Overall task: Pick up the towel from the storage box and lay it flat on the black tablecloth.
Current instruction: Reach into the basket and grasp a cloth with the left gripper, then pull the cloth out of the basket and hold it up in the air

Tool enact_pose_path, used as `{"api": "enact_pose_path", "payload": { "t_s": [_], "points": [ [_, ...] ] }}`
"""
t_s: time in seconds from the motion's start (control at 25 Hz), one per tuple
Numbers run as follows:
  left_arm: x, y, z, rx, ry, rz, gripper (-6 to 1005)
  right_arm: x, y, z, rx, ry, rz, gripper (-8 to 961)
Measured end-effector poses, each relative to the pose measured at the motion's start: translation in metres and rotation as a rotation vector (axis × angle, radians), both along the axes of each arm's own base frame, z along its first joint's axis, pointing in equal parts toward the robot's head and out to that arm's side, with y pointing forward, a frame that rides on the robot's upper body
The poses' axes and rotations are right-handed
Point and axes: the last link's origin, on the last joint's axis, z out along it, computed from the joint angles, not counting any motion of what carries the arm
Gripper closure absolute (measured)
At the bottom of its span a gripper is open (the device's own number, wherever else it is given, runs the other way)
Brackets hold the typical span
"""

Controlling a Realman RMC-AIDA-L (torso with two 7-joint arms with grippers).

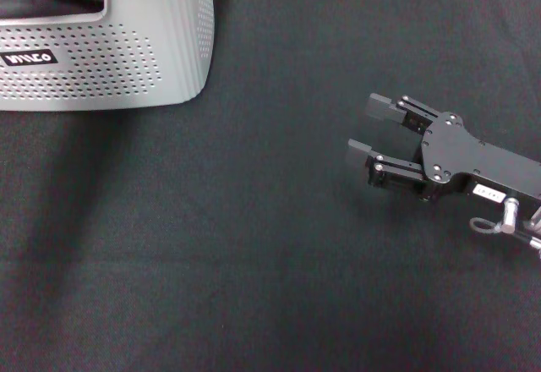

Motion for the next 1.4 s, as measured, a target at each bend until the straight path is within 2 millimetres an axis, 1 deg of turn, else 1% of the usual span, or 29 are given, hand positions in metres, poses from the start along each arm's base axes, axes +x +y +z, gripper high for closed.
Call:
{"api": "enact_pose_path", "payload": {
  "t_s": [0.04,0.48,0.72,0.88,1.04,1.2,1.32,1.4],
  "points": [
    [0.000,0.000,0.000,0.000,0.004,-0.001,562,0.000,0.000,0.000,0.000,0.000,0.000,170],
    [-0.001,0.001,0.000,-0.001,0.007,-0.001,967,-0.001,0.001,0.000,0.000,0.000,0.003,186],
    [0.003,-0.004,0.005,0.021,-0.038,-0.001,971,0.000,0.000,0.000,0.001,0.001,0.000,194],
    [0.021,-0.016,0.016,0.048,-0.156,-0.034,974,0.002,-0.002,0.002,0.026,0.003,0.005,200],
    [0.047,-0.039,0.031,0.031,-0.326,-0.109,977,-0.001,-0.004,0.006,0.084,0.012,0.055,206],
    [0.069,-0.063,0.043,0.009,-0.438,-0.188,976,-0.014,-0.005,0.005,0.208,0.001,0.182,211],
    [0.085,-0.077,0.049,-0.029,-0.528,-0.235,976,-0.022,-0.012,0.007,0.363,-0.009,0.313,216],
    [0.095,-0.083,0.051,-0.083,-0.598,-0.259,977,-0.024,-0.015,0.011,0.475,-0.011,0.350,218]
  ]
}}
